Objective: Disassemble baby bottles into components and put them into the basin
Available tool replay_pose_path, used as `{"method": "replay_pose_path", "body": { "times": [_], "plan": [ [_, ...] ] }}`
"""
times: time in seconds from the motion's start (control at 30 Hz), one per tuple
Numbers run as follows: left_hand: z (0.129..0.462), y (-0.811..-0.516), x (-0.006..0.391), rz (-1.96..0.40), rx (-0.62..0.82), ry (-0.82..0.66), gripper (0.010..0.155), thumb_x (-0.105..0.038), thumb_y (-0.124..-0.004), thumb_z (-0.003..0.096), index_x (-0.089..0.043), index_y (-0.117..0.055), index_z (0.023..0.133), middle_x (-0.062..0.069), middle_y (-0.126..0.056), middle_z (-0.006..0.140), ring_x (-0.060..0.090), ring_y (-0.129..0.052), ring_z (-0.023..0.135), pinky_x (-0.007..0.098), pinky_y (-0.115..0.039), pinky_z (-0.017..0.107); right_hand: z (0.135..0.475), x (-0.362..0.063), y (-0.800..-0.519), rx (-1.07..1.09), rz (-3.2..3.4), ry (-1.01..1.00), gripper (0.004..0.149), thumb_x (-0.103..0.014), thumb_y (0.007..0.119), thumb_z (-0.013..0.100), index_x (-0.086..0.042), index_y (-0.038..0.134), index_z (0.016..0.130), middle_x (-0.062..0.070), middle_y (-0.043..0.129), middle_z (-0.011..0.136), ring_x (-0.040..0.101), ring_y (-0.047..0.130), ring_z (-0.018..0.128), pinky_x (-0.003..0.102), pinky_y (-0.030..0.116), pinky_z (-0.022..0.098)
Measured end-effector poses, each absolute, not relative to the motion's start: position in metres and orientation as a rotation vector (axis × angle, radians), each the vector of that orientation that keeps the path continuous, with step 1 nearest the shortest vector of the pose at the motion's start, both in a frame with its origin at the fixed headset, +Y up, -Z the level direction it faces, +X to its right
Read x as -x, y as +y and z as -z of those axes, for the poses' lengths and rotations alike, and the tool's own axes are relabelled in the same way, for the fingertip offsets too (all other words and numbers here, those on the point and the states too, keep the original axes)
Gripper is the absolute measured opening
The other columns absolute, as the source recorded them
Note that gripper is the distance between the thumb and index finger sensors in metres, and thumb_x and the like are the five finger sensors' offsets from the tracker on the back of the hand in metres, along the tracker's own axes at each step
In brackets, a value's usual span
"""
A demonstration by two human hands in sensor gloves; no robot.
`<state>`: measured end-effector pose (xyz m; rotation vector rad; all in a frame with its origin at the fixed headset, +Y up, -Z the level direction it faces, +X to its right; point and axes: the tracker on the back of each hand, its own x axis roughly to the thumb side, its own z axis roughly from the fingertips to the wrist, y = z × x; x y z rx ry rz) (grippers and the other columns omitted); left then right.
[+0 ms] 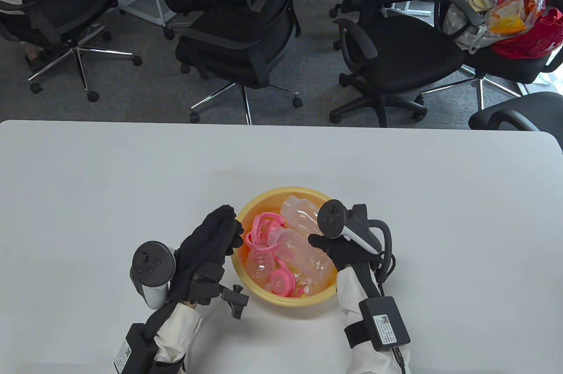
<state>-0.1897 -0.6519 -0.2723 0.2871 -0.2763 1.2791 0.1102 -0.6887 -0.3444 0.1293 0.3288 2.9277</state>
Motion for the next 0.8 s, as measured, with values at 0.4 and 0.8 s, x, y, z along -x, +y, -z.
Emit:
{"method": "replay_pose_path", "body": {
  "times": [0.4,0.8],
  "plan": [
    [0.274,-0.654,0.188,-1.255,-0.281,-0.269,0.055,-0.03,-0.072,0.0624,0.009,-0.074,0.101,0.026,-0.094,0.079,0.037,-0.1,0.056,0.045,-0.088,0.037,0.333,-0.124,-0.673,-0.157,-2.878,0.162,0.082,-0.049,0.074,0.054,-0.006,0.037,0.114,0.025,0.049,0.113,0.053,0.042,0.095,0.061,0.048,0.074],
    [0.271,-0.65,0.176,-0.926,-0.39,-0.303,0.055,-0.031,-0.072,0.0623,0.008,-0.073,0.102,0.027,-0.092,0.081,0.039,-0.099,0.059,0.047,-0.086,0.039,0.286,-0.156,-0.612,-0.15,-2.832,-0.326,0.068,-0.044,0.067,0.06,-0.007,0.046,0.113,0.023,0.058,0.11,0.05,0.048,0.094,0.058,0.052,0.073]
  ]
}}
